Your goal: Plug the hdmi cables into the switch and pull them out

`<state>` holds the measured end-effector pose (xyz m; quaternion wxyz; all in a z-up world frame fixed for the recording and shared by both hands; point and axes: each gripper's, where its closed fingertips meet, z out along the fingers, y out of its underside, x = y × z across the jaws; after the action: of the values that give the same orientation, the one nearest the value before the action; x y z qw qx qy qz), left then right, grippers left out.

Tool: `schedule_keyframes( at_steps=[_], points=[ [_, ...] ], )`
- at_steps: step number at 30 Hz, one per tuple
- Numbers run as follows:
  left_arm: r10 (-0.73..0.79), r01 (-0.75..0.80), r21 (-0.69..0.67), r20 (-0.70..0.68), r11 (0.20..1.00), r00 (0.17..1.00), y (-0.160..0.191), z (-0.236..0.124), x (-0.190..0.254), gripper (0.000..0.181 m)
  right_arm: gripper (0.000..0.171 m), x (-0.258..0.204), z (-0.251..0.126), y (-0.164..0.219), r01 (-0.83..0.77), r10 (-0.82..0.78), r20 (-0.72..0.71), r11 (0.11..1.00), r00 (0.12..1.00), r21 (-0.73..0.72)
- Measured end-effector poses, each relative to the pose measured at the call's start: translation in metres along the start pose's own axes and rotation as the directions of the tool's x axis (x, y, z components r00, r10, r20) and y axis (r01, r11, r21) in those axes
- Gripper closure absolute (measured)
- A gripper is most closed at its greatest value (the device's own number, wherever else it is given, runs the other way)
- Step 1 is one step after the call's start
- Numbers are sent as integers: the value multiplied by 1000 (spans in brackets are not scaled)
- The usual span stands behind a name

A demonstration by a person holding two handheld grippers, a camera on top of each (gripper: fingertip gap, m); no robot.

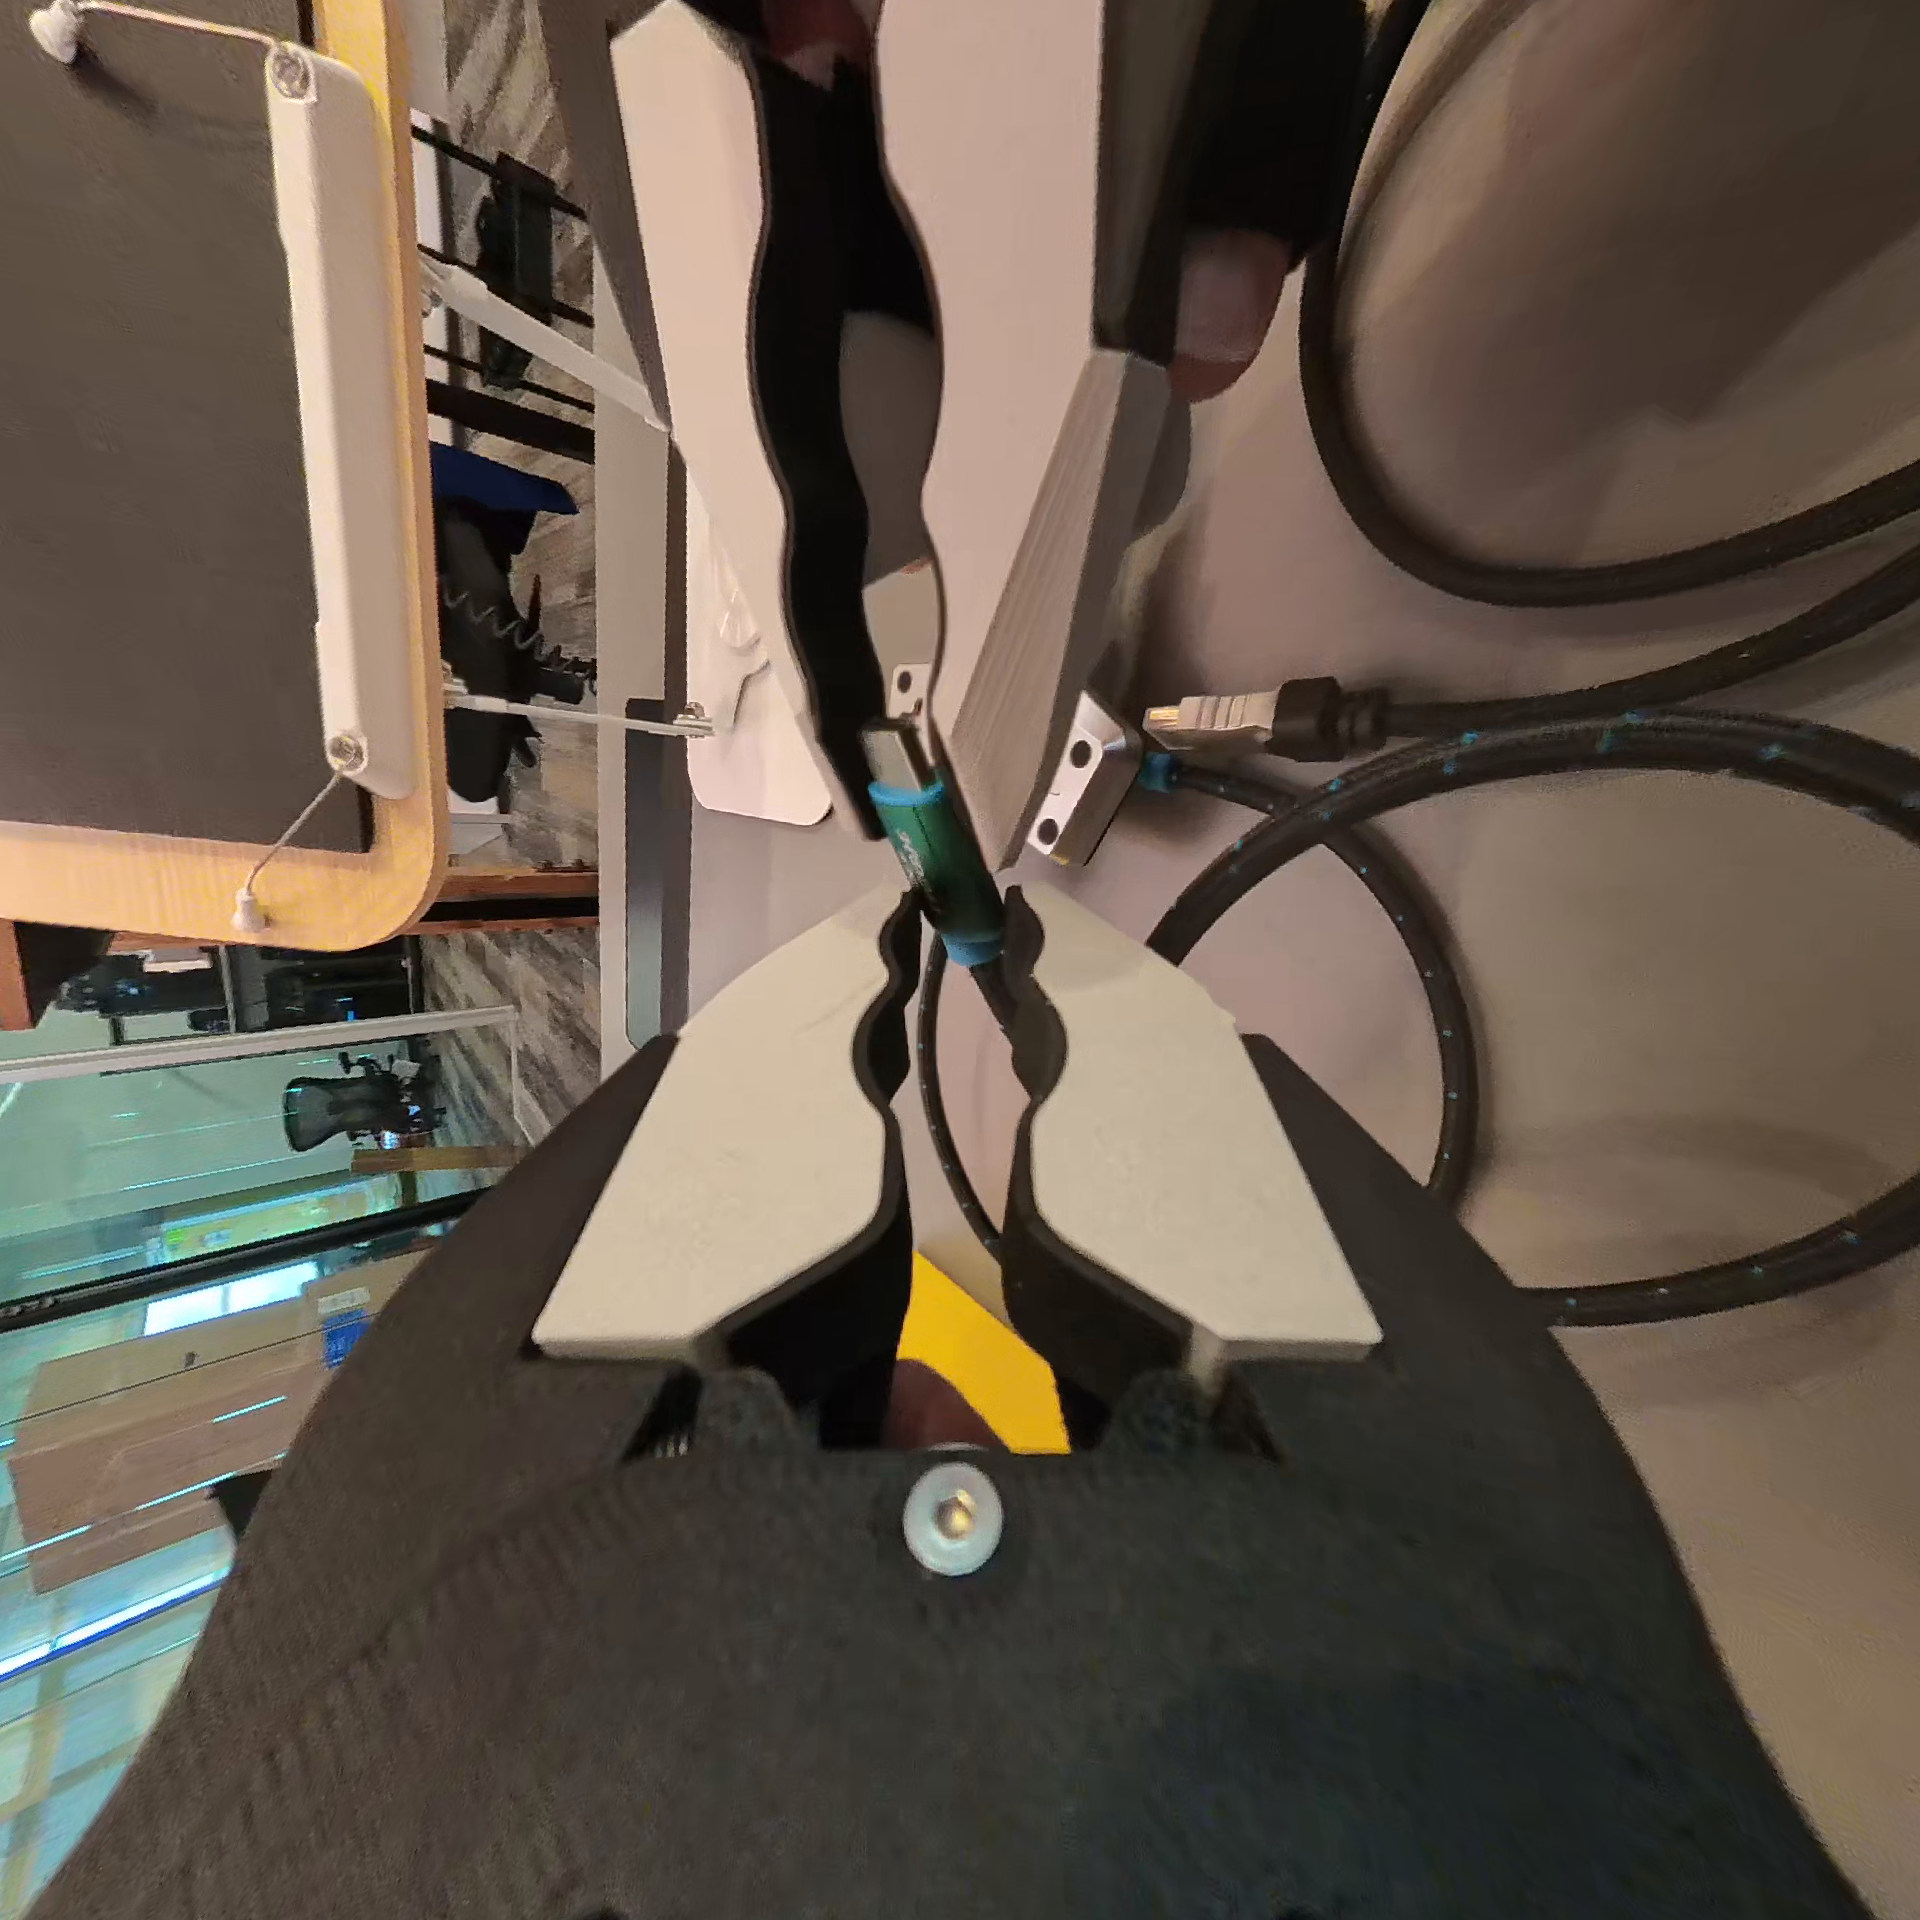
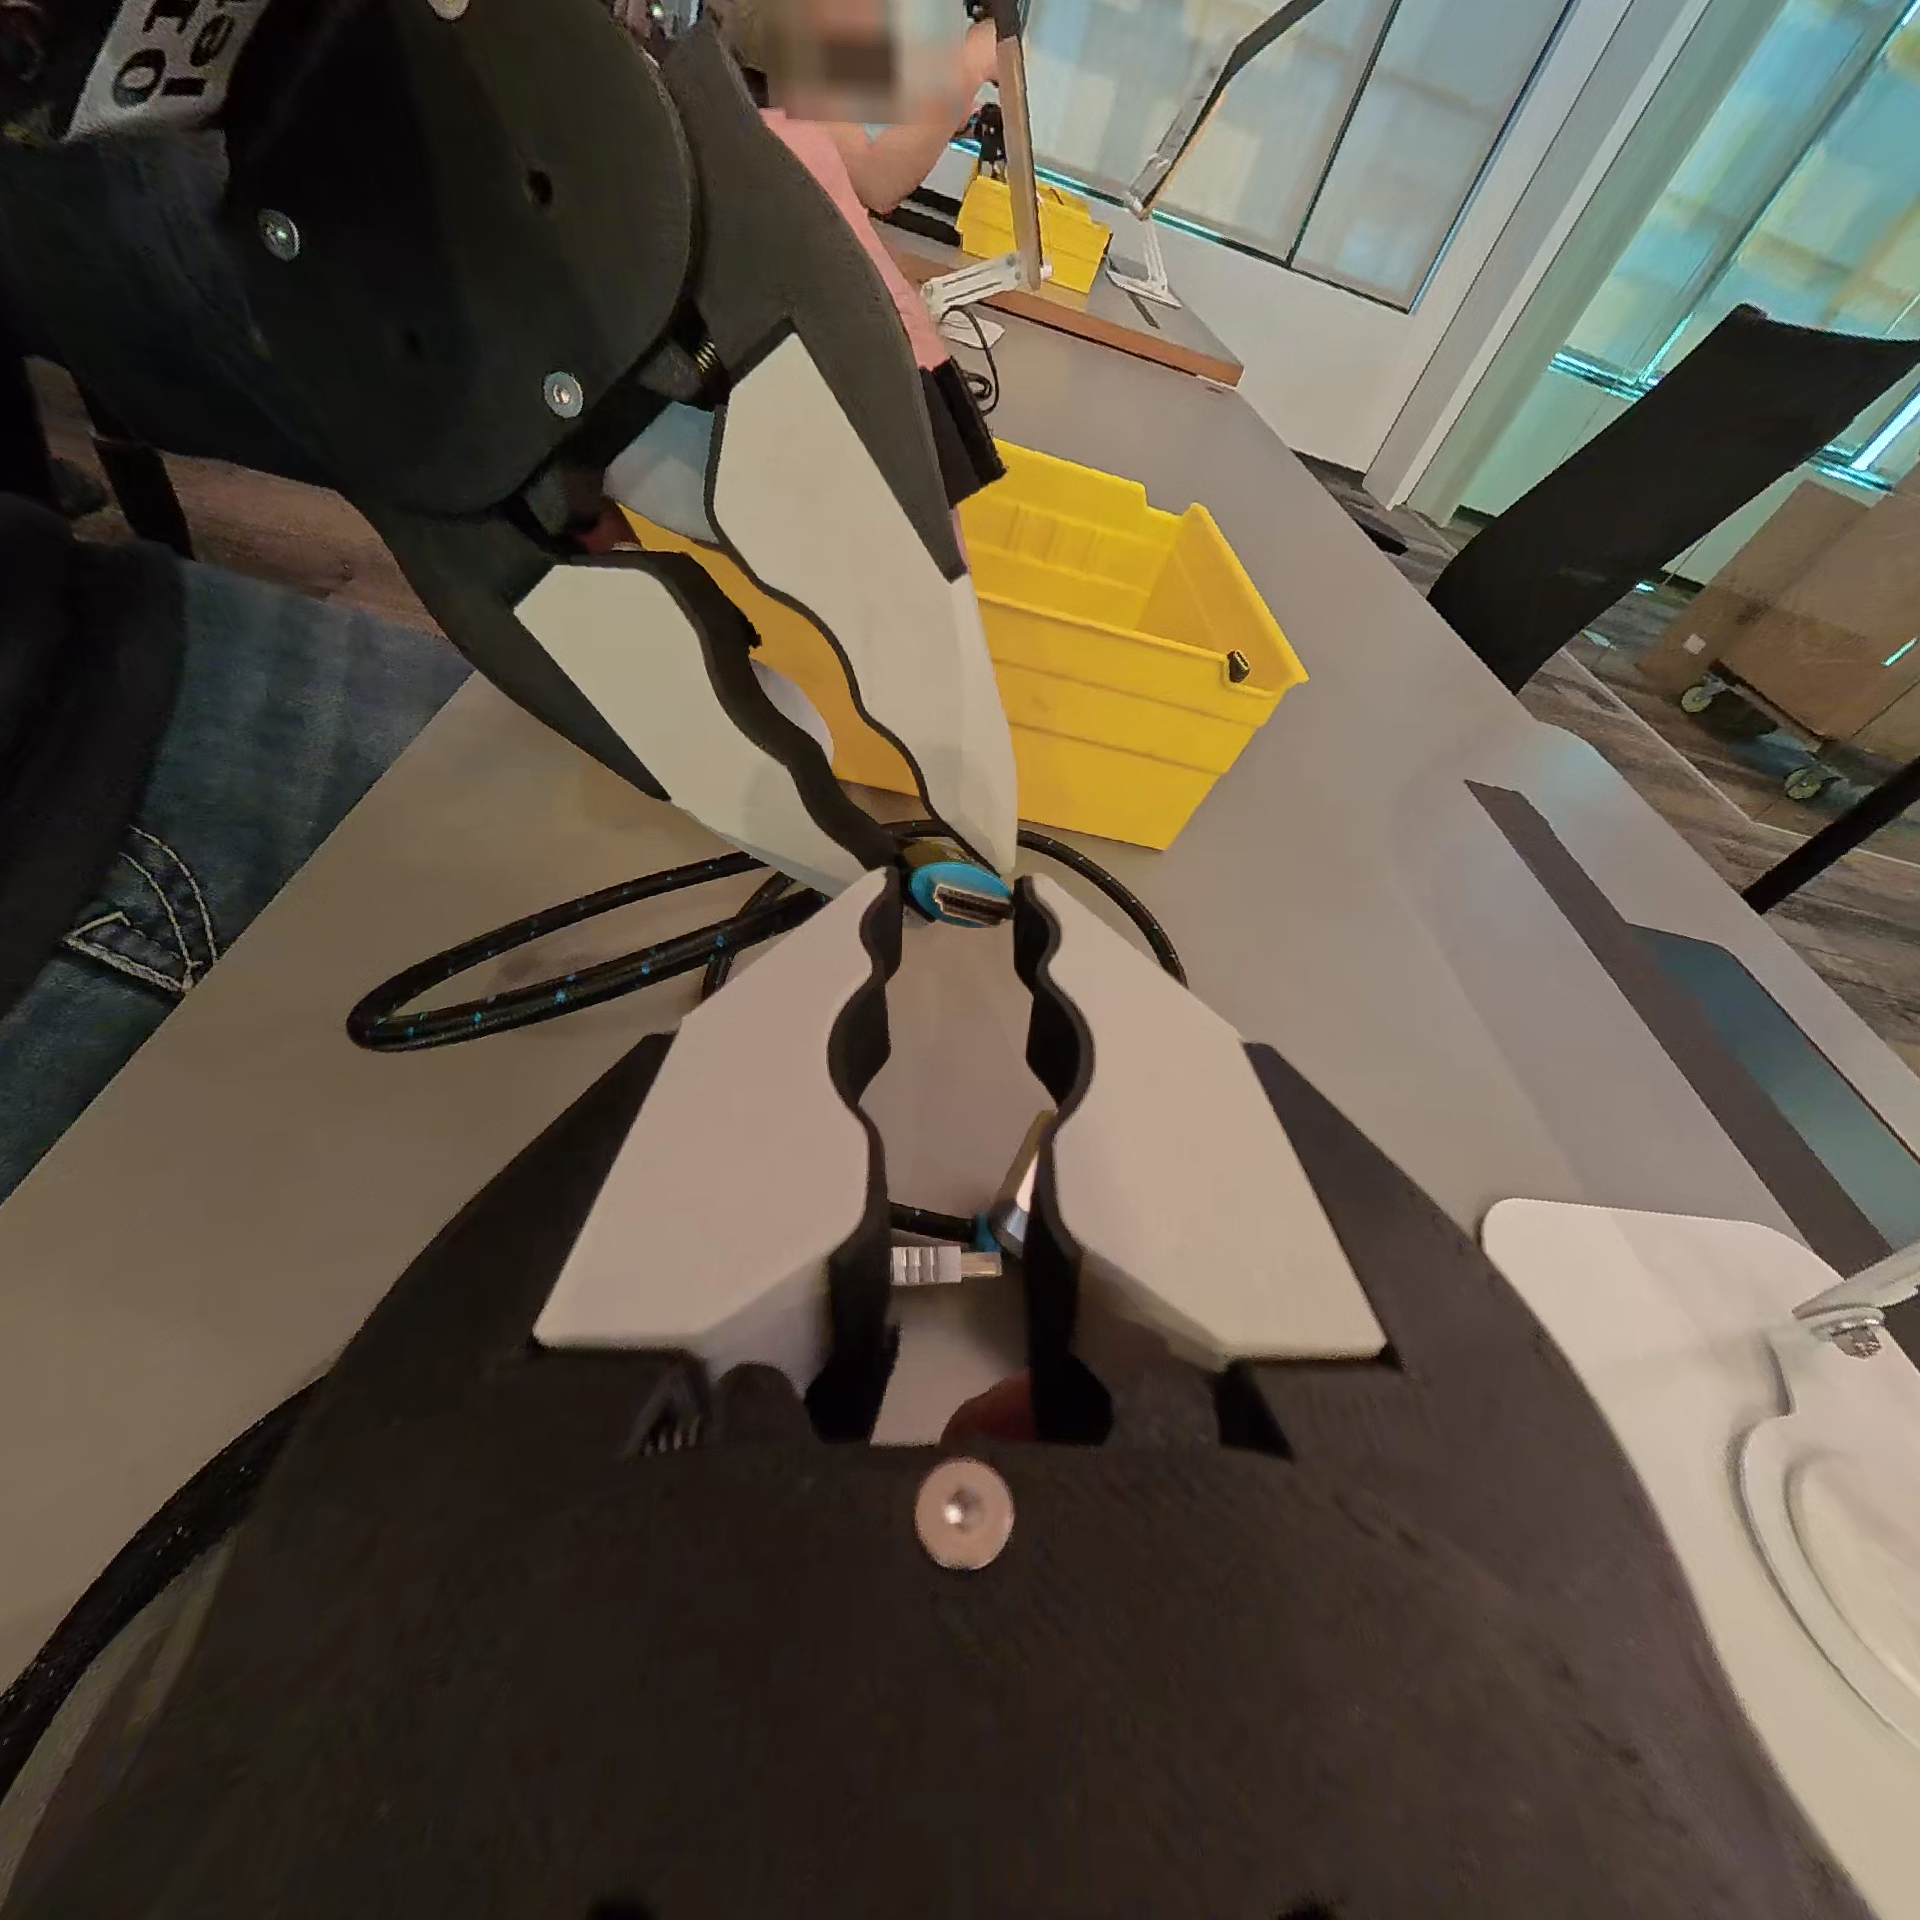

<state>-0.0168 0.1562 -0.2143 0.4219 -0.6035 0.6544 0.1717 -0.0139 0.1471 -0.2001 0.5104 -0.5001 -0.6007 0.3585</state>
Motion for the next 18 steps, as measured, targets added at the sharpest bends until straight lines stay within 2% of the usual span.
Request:
schedule_keyframes(
  at_steps=[8, 18],
  points=[
    [4, -4, 6, -31, 1000, 1000, -2, 2, 10, 166, 154, -9, -3, 7, -13, 16, 68, 999, 998, -39],
    [-91, 100, 64, -129, 993, 987, -10, 3, 25, 163, 156, -21, -8, 8, 4, 2, 147, 999, 989, -36]
  ],
)
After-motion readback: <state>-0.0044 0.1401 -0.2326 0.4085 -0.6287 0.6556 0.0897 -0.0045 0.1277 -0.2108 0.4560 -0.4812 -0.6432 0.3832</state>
